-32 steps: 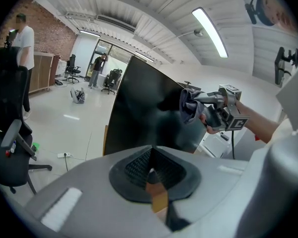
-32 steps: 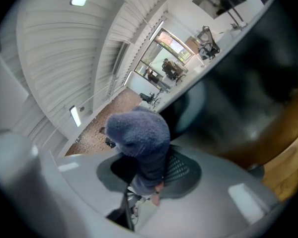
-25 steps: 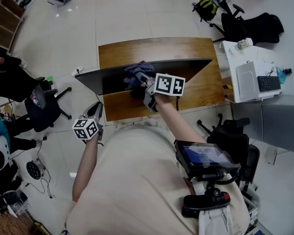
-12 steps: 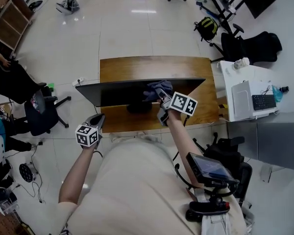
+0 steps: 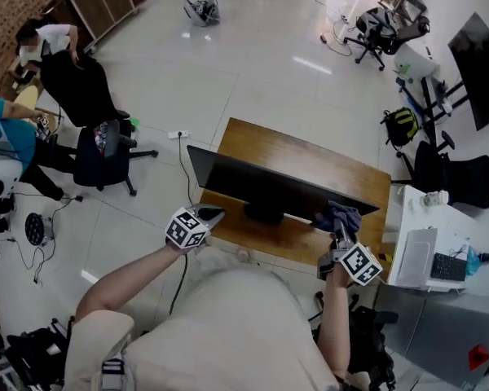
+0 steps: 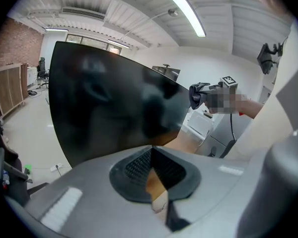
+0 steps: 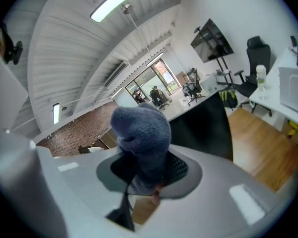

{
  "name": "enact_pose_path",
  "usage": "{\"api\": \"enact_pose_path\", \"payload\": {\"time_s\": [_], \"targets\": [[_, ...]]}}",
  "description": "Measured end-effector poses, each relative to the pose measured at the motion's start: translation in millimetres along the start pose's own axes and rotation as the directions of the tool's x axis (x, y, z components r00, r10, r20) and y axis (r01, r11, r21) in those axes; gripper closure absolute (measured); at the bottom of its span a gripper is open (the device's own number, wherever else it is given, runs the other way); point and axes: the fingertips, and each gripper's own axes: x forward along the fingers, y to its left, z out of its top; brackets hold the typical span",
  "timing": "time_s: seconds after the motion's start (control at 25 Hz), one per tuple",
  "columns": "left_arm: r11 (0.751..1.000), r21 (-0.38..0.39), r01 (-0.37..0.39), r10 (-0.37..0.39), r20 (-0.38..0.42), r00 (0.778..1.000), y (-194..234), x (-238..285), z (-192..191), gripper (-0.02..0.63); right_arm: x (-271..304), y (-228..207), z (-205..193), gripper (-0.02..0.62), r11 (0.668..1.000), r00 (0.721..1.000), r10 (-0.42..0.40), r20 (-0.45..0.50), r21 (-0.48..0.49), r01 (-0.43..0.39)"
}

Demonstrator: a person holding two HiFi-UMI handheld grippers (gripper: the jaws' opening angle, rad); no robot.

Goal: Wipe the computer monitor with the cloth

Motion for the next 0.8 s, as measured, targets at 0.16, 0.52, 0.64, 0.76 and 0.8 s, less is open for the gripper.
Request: {"api": "enact_pose_path", "payload": {"time_s": [0.16,0.52,0.64,0.76,0.8], "targets": [[1.0,0.001,0.023,-0.023,0.019,1.0,-5,-5,1,0.615,-16,13,-25,0.489,0.998,0.998,-0.005,-0.058,-0.068,0.001],[0.999,0.039,-0.011,0.007,0.114,0.993,-28,-1,11,0.615,-18,74,-59,0.488,0.936,0.969,0.169,-0.181,-0.279,-0.215],[0.994,-0.051,-0.099,0.107,0.192,0.975,-14,-27,9,0.615,-2,87,-59,0.488,0.943,0.965,0.229,-0.125,-0.218,-0.252],[0.975,-0.155,-0.162,0.197,0.251,0.948,6,-55,19,0.615,11,97,-57,0.488,0.949,0.967,0.249,-0.058,-0.185,-0.255],[0.969,-0.177,-0.174,0.218,0.268,0.939,11,-61,25,0.615,14,98,-58,0.488,0.95,0.968,0.248,-0.047,-0.182,-0.253]]}}
